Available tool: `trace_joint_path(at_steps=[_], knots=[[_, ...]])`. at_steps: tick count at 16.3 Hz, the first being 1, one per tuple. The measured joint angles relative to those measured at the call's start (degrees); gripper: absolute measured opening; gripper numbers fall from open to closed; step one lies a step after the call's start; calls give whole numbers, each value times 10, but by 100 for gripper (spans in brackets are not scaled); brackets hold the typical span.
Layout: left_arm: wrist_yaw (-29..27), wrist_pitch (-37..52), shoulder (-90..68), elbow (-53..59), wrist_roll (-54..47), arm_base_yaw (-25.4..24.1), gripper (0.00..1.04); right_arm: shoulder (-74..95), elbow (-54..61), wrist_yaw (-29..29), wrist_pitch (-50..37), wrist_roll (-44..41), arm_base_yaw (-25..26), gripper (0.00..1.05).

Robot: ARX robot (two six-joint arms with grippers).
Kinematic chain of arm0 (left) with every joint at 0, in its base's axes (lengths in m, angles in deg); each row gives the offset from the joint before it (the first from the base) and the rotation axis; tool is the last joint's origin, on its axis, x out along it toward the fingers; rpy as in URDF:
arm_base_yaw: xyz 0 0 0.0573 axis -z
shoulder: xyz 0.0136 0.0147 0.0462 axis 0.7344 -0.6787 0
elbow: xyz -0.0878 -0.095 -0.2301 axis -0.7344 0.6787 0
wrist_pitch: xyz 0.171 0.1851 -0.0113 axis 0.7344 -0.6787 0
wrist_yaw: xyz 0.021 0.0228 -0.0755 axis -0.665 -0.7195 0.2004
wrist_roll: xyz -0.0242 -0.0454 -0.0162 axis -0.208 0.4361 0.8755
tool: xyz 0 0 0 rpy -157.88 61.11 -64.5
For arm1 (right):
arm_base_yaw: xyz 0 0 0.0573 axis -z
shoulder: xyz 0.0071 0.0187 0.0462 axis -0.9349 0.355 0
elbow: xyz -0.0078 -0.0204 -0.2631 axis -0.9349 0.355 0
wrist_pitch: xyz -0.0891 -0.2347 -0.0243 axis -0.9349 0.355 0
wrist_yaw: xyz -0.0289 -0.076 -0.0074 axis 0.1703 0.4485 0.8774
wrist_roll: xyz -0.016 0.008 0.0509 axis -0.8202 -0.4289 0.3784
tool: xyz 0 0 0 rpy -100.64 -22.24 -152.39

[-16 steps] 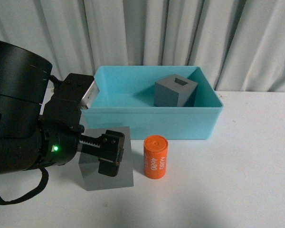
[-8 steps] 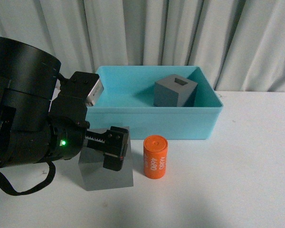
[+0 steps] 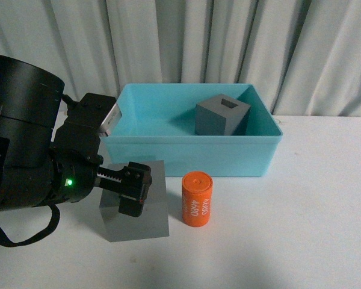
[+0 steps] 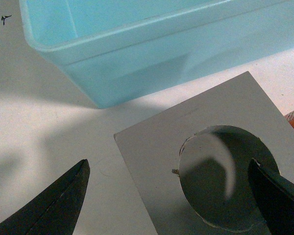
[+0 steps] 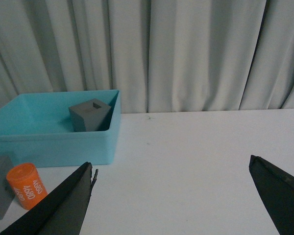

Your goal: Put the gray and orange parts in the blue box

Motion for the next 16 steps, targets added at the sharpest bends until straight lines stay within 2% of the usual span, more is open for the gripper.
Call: trace_joint_path(at_steps=[1, 2, 7, 9, 16], knots=[[2, 0, 0, 0, 0, 0, 98, 0, 0, 0, 0, 0, 0, 98], [3, 0, 0, 2, 0, 0, 91, 0, 0, 0, 0, 0, 0, 98], [11, -3, 0, 5, -11, 2, 41, 0, 0, 0, 0, 0, 0, 98], [14, -4, 1, 8, -14, 4, 25, 0, 0, 0, 0, 0, 0, 98], [41, -91, 50, 6, -15, -10, 19, 0, 0, 0, 0, 0, 0, 98]])
